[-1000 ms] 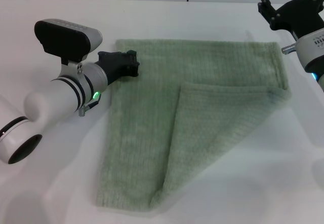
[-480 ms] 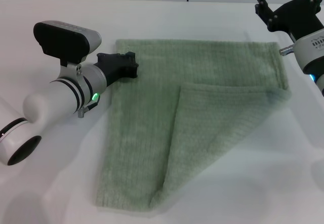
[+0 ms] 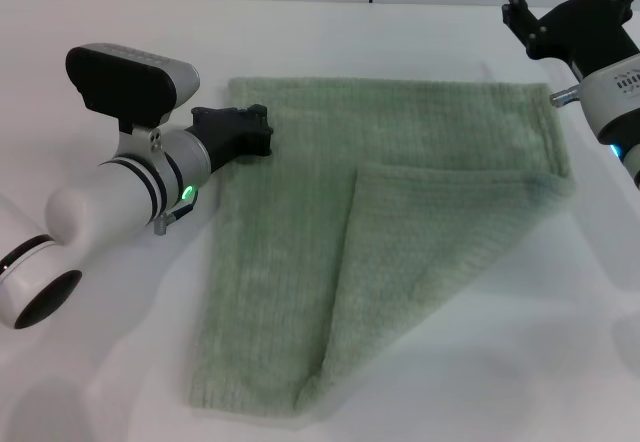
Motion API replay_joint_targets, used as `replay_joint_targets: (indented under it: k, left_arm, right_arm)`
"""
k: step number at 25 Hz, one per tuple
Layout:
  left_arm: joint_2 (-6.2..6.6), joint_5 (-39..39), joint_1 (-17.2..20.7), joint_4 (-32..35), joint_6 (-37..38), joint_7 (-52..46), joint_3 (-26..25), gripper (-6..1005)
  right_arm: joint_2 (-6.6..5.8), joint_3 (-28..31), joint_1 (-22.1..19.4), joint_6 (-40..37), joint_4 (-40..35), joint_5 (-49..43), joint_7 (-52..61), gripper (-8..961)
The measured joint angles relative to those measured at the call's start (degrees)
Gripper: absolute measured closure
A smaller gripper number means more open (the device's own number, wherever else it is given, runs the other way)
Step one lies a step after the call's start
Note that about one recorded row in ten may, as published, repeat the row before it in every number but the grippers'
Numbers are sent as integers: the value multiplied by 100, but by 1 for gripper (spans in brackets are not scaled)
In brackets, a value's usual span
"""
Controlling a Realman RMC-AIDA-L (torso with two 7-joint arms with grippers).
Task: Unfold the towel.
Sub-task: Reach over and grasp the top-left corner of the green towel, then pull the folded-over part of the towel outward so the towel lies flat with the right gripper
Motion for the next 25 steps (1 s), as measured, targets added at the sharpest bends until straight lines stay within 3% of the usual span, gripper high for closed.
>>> replay_joint_targets:
  k: [6,14,19,25]
  left_arm:
    - [-1,0,-2,0,11,-25,39,1000]
    - [-1,0,-6,-17,-1,-26,51,1000]
    - [-1,0,-3,-33,2,-26,51,1000]
    - [-1,13,2,-43,23,-24,50,1000]
  right_arm:
    - [0,23,-35,-32,-191,17,14,194]
    - [-18,218,-260,-1261,-1177,148,84,194]
    - [-64,484,-422,-2886,-2295,212,87,194]
    - [-122,955,-505,-5635,-3843,139,-18,193]
